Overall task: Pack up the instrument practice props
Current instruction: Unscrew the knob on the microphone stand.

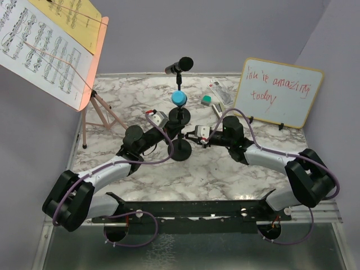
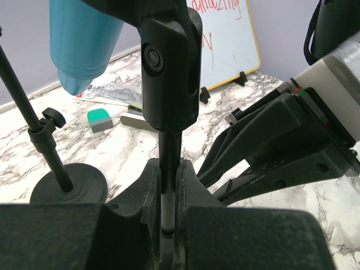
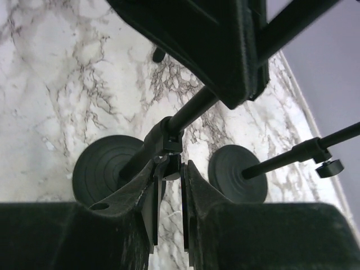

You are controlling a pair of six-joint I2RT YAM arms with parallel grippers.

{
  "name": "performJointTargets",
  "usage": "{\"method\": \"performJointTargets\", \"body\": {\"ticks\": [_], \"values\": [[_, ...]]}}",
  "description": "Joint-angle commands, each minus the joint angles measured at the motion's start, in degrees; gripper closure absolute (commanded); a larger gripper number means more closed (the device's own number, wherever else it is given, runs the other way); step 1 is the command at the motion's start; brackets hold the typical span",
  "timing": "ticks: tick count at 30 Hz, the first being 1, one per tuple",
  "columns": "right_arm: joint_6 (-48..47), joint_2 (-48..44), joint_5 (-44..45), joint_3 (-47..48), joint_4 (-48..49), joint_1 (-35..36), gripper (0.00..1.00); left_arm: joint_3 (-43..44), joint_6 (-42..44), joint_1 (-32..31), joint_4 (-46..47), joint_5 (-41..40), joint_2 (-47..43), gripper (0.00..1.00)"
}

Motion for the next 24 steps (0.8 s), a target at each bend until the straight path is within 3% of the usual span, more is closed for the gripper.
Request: {"method": "performJointTargets", "body": {"ticks": [1, 6, 20, 24], "values": [[-13.08, -1.9, -0.33, -1.09, -12.78, 1.81, 1.0, 0.74, 0.24, -0.22, -5.18, 3.94, 1.77, 1.0], [-21.05, -3.08, 8.21, -2.33, -13.36, 5.21, 0.99, 0.99, 0.0, -0.18, -5.4, 4.24, 1.82, 1.0], [-47.89, -2.45, 42.42, -4.8, -8.97, 17.68, 1.0, 0.96, -0.34, -0.18, -5.75, 2.97, 1.41, 1.0], [-39.14, -5.23, 37.0, -2.42, -12.93, 17.82, 0.99, 0.86, -0.07, -0.09, -5.93, 2.84, 1.42, 1.0]]}}
